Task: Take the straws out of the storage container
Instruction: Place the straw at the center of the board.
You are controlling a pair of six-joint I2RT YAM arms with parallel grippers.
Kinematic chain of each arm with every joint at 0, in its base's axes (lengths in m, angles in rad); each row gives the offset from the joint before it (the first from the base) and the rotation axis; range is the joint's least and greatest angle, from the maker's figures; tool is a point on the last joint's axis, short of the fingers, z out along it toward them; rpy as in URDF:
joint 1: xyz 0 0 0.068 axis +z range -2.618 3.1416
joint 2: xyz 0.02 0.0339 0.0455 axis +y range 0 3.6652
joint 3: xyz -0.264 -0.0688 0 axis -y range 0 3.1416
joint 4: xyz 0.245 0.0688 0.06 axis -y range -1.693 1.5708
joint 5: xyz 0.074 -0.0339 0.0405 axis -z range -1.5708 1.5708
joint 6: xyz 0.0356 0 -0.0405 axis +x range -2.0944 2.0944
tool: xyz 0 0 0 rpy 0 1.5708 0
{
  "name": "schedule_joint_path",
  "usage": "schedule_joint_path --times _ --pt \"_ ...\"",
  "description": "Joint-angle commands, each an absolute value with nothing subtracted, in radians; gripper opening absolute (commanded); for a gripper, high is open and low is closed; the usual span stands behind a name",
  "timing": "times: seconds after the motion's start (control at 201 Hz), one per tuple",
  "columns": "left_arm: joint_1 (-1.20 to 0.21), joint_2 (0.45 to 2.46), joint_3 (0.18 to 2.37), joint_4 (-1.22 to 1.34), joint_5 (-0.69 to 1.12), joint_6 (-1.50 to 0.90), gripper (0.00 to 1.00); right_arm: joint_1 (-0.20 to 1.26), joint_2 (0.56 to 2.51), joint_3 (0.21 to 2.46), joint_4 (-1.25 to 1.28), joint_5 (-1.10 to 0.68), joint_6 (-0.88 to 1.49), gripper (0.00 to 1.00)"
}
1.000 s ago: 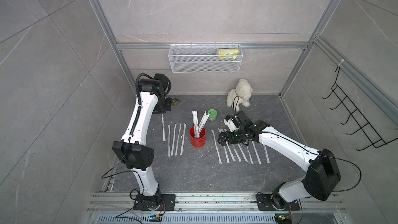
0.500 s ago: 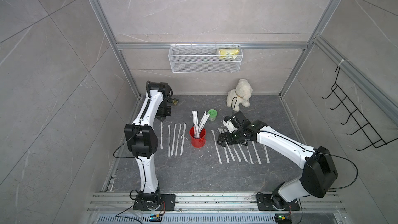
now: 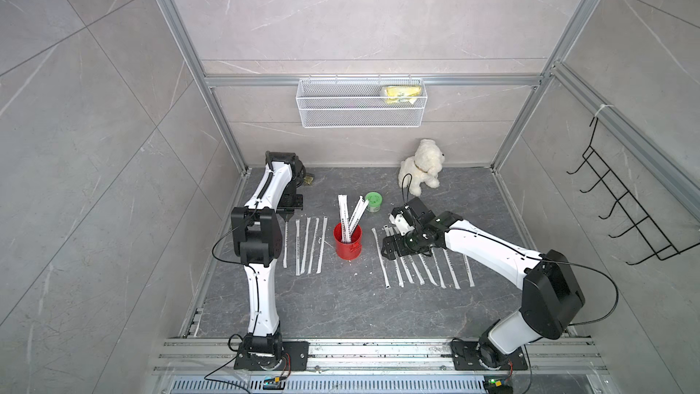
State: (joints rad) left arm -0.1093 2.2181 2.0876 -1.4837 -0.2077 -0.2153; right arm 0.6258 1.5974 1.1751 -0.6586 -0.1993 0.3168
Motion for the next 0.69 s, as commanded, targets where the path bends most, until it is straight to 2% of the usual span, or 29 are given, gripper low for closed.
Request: schedule_joint_path --times 0.0,0.687 --pt "-0.098 2.231 2.095 -1.493 -0.199 -0.184 0.07 0.621 1.618 1.174 -0.646 -0.206 0.293 1.0" --pt "-0.084 2.307 2.062 -1.445 -0.164 -0.178 0.07 0.621 1.649 1.183 -0.64 -0.215 0.294 1.0"
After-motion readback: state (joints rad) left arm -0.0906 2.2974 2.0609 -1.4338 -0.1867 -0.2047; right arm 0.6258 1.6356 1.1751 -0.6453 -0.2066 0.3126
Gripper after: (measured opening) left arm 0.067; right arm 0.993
